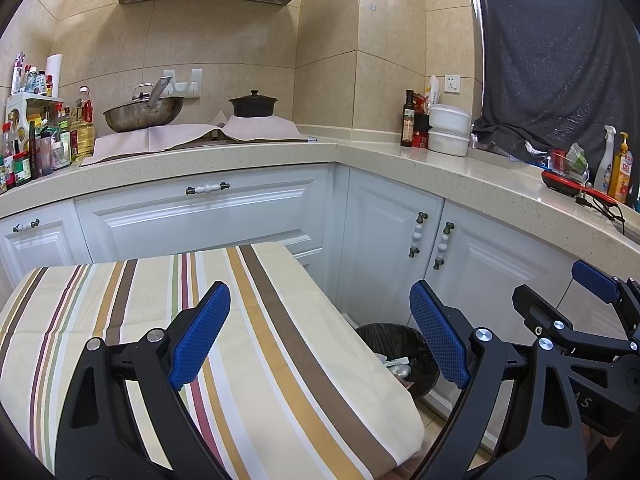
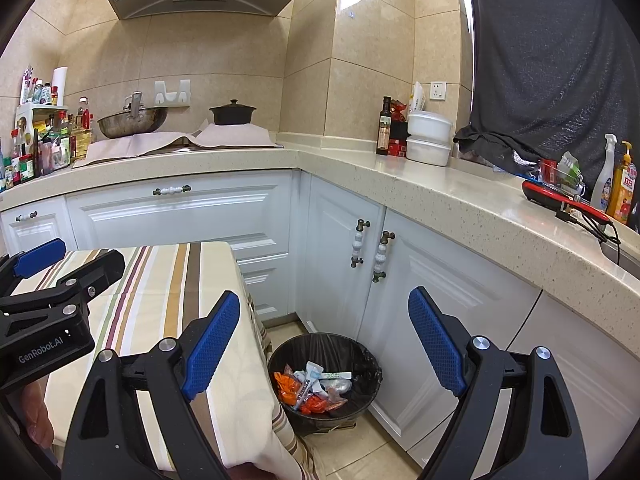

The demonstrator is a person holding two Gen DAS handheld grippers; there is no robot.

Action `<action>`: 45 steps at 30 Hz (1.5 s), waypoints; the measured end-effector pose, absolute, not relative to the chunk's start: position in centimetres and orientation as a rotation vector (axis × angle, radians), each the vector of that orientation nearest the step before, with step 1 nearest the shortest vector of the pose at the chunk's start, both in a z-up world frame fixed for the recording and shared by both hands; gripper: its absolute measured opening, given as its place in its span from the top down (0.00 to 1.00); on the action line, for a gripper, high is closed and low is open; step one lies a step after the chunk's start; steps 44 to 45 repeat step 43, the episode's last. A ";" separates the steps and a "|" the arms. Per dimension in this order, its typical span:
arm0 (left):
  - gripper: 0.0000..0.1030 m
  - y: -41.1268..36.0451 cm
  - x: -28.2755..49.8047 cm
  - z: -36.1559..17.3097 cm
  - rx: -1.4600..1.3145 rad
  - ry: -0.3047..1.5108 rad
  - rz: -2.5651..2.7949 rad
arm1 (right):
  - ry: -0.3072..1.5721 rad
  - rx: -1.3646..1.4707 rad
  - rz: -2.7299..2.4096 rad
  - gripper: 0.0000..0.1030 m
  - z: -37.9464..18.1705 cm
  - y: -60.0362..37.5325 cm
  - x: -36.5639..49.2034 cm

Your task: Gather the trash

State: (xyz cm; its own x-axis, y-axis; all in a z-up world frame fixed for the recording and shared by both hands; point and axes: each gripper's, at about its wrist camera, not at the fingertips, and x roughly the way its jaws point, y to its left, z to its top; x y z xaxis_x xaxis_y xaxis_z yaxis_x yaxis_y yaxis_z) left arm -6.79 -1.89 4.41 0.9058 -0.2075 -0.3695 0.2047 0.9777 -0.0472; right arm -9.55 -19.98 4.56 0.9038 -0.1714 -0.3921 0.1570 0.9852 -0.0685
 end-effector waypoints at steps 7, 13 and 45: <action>0.14 -2.0 -6.8 4.3 -0.004 0.382 -0.215 | 0.407 -0.036 -0.170 0.19 4.6 -20.1 -9.5; 0.14 -2.2 -6.8 4.2 -0.002 0.376 -0.223 | 0.406 -0.035 -0.173 0.19 4.5 -20.5 -9.7; 0.06 -2.0 -4.2 2.9 0.015 0.469 -0.194 | 0.442 -0.033 -0.165 0.19 3.2 -21.3 -9.0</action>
